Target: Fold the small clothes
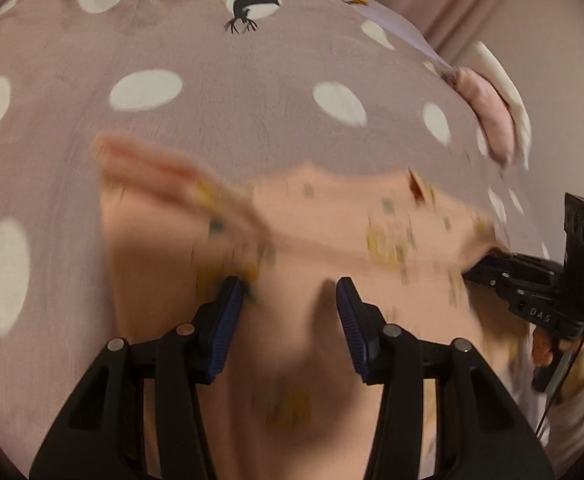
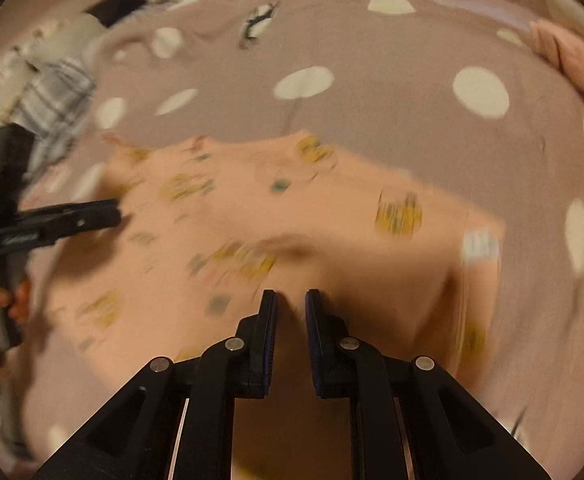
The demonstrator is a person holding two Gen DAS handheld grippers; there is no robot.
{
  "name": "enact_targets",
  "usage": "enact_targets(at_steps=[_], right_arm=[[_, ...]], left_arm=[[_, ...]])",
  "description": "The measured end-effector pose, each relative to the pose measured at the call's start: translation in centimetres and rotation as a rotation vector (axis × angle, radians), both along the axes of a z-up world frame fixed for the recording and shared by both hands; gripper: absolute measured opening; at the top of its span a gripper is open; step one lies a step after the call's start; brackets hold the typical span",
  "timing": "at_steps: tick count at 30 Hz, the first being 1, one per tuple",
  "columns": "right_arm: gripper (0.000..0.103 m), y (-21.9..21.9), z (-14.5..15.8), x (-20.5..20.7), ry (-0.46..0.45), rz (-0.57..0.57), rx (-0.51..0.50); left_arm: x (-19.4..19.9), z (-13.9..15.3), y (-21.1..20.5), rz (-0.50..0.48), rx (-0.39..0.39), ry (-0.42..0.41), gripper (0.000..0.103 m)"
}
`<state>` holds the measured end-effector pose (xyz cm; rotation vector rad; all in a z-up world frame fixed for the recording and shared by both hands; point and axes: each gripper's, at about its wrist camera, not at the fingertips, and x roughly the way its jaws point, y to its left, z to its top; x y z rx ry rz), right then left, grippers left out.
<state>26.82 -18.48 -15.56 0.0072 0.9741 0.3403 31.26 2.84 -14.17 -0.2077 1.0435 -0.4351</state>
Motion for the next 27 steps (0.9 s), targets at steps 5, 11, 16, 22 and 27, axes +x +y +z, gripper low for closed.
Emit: enact_targets(at_steps=[5,11,16,22,27], right_arm=[[0.015,-2.9,4.5,4.8,-0.133,-0.221,0.077],[0.015,-7.0,5.9,0.5,-0.16,-0.233,0.19],[0.015,-9.8,4.4,-5.2,-0.126,-0.235,0.255],[0.015,-9.8,2.3,-11.2,-0.097,-0.207,0.241],[0.015,-8.0,1.5,-12.7,-0.112,-0.183,0.179]], left_arm=[[4.6,3.5,0.6,0.145,-0.145,-0.023,0.048],[0.5,5.6,2.3,0.071,-0.2,-0.065,0.049],[-6.1,3.8,3.6,0.005,-0.181,-0.052,0.049],[-12.2,1.3,5.3,0.056,-0.128,-0.05,0.049],[-14.3,0.2,6.4,0.112,-0.1,-0.045,0.049]])
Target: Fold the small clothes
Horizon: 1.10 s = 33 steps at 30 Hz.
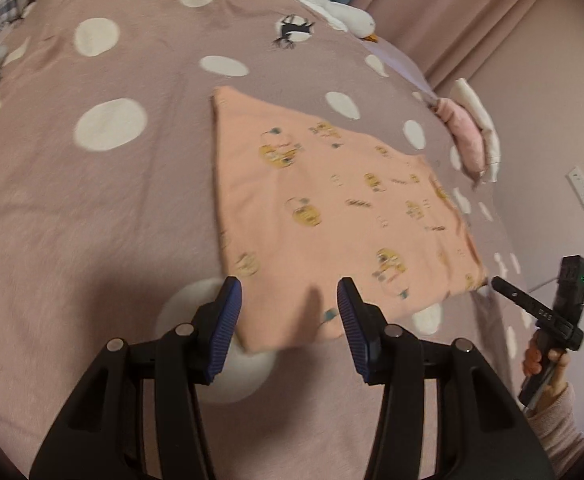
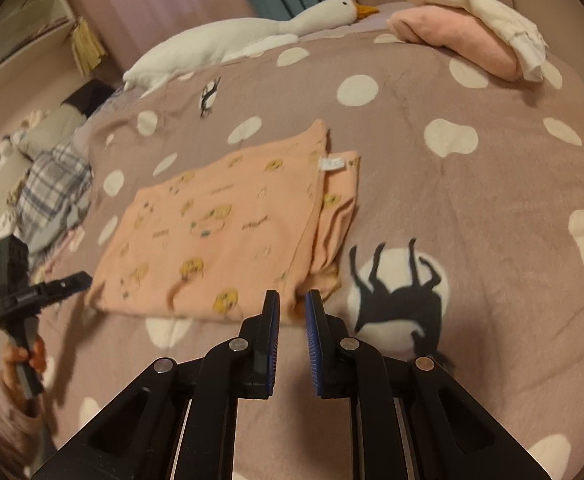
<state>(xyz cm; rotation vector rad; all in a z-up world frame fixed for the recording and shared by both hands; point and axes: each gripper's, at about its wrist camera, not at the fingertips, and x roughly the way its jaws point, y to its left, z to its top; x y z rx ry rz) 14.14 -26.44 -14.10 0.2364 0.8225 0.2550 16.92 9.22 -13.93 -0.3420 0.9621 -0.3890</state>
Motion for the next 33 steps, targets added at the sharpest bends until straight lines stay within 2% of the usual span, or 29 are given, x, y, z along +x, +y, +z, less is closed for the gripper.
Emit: enact_targets(at_steps=[3,6,9,14,21,22,23,24,29,33], right_arm=[[0.015,1.3,-0.4,0.2,-0.013,-0.01,-0.076],[0.015,1.8,-0.8,0.5,-0.007,-0.013,-0.087],[0.015,2.2,-1.3,0.7,0.003,-0.034,-0.146],[0.016,1.4,-1.7,0.8,0.022,-0.031,-0.102],[0.015,2.4,-1.9,1.4,0.021,0.041,-0.114],[0.006,2.5,-2.1,1.5,0.026,0.046,-0.121],[0.005,2.4,-2.2,1.5,0.035,0.051,-0.126],[0.005,2.1,-2.1,1.3,0.039,0.059,-0.115],[0.004,-0.4,-0.1,-0.6,0.004,0.1,-0.115],[0.003,-0.8,-0.7,-0.1,0.065,0.125,-0.183]], left_arm=[[-0.2,-0.6,0.1,0.016,-0.004,0.014,0.049],[-0.3,-0.9,0.1,0.004,-0.048,0.024,0.049],[0.0,-1.4,0.1,0.005,-0.07,0.043,0.05],[0.0,-1.6,0.9,0.019,-0.142,0.06,0.05],[-0.2,-1.2,0.2,-0.043,-0.111,0.056,0.046],[0.0,-1.2,-0.1,-0.059,-0.098,0.06,0.038],[0.1,-1.3,-0.2,-0.07,-0.088,0.066,0.031],[0.3,-1.4,-0.2,-0.079,-0.073,0.075,0.019],[0.6,-1.8,0.0,-0.105,-0.032,0.092,0.021],[0.6,-1.9,0.4,-0.1,-0.031,0.095,0.021]])
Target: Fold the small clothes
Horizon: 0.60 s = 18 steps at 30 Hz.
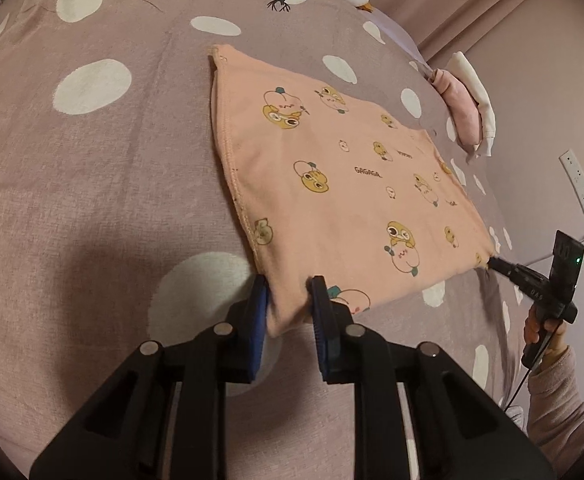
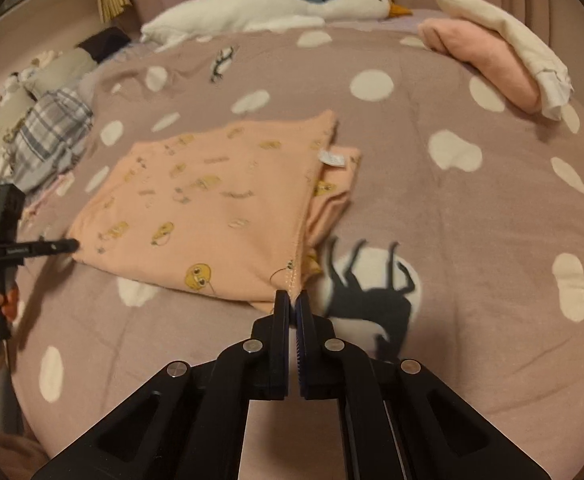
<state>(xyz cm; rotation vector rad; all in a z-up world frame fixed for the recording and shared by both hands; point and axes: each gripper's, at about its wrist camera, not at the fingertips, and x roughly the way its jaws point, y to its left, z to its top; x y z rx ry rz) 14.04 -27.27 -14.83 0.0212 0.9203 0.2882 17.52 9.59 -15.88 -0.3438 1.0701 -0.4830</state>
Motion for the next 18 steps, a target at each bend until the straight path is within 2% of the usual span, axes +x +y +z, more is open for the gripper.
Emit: enact_targets(at_steps=[3,6,8,10,12,13,15,18], right_arm=[[0.003,0.4,-0.6,-0.5,0.019,0.024,-0.043],[0.003,-0.2,-1.3,-0.3,0.039,0.001,-0.009],[0.003,0.1,-2.5,0.2,0.105,0.003,-0.031],[0.003,0.5,-2.6,-0.2,0.125,0.019,-0.042],[0.003,0.3,-1.8,-1.0,0.124,0.01,-0.042],[0.003,0.1,-1.1,-1.4,0.11,0.006,-0.036],[0.003,0.0,0.4,-2.1,0.055,-0.007,-0.038],[0.003,0.3,1.8,-1.7,0.001,-0.009,0.034]], left_arm=[[-0.1,0.2,-0.1,-0.022,0.026,0.0,0.021],[0.2,0.1,0.1,-0.036,0.034,0.017,0.021],[0.2,0.0,0.5,-0.029,0.031,0.034,0.021],[0.0,0.4,0.9,-0.023,0.035,0.035,0.024],[-0.5,1.0,1.4,-0.013,0.05,0.021,0.024],[-0.9,1.5,1.7,-0.007,0.072,0.008,0.02],[-1.3,2.3,1.9,0.002,0.118,-0.025,0.021],[-1.1,3.5,1.8,0.006,0.082,-0.058,0.021]])
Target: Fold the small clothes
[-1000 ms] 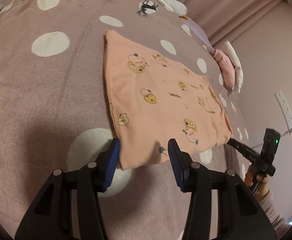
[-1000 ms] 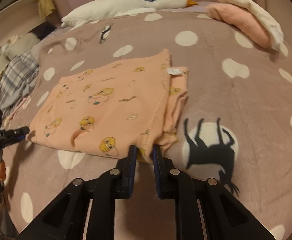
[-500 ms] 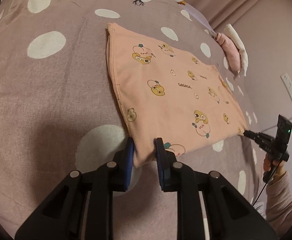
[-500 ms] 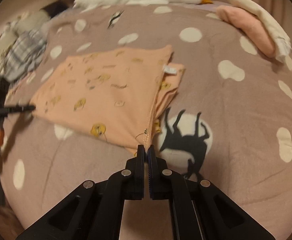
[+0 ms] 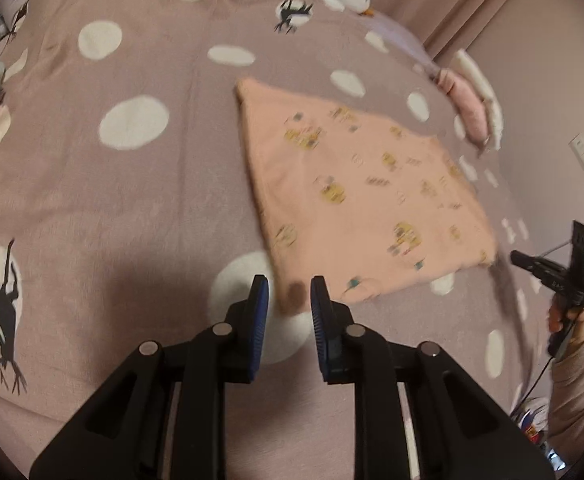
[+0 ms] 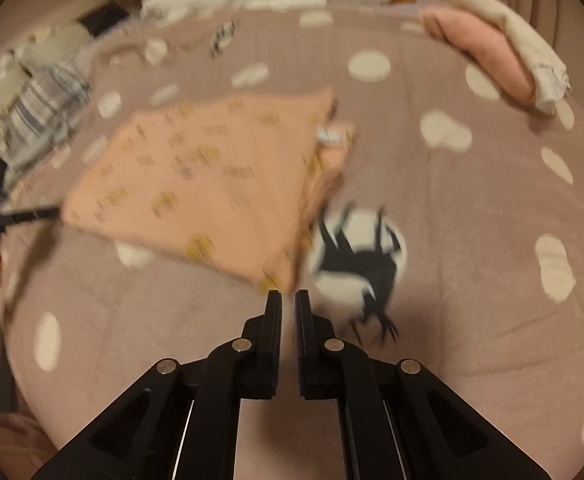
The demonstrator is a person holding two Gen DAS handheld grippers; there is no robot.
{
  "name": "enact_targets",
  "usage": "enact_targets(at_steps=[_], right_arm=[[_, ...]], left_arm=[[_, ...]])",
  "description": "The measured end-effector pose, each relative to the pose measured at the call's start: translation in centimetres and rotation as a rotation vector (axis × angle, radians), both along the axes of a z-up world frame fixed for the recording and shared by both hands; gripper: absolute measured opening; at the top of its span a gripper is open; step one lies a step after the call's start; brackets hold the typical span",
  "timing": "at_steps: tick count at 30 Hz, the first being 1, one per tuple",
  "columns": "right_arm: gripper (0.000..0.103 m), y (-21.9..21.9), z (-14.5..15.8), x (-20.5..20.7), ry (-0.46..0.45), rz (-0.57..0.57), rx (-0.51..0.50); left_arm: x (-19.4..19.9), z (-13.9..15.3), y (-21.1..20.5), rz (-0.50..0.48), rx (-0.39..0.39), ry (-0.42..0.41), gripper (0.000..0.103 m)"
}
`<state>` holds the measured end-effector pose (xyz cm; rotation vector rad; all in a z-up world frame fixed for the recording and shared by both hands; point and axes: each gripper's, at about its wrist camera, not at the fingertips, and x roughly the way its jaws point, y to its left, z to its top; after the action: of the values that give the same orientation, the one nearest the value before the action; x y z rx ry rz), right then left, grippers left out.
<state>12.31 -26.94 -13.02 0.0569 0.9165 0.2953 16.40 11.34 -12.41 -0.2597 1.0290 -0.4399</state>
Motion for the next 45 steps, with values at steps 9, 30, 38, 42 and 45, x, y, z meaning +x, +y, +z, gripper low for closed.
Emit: enact_targets(at_steps=[9,30,38,42,45], right_arm=[[0.03,-0.6,-2.1,3.8,0.048,-0.12,0.109],[0.004,-2.8,-3.3,3.8,0.143,-0.055,0.118],[0.007,-4.0,-0.7,4.5,0.078,-0.129,0.132],[0.011,-3.6,0.4,7.1,0.031,-0.137,0.216],[0.04,-2.7,-0.1,9.8,0.029,-0.185,0.249]], left_arm=[[1.4,0.2,-2.4,-0.025,-0.071,-0.012,0.027],[0.9,-2.8,-3.9,-0.271,0.039,0.117,0.024],[0.8,0.2,-3.5,-0.258,-0.017,0.049,0.026],[2.4,0.9,-5.7,-0.26,-0.051,0.013,0.035],[3.8,0.0,-7.9,-0.256,-0.069,0.028,0.036]])
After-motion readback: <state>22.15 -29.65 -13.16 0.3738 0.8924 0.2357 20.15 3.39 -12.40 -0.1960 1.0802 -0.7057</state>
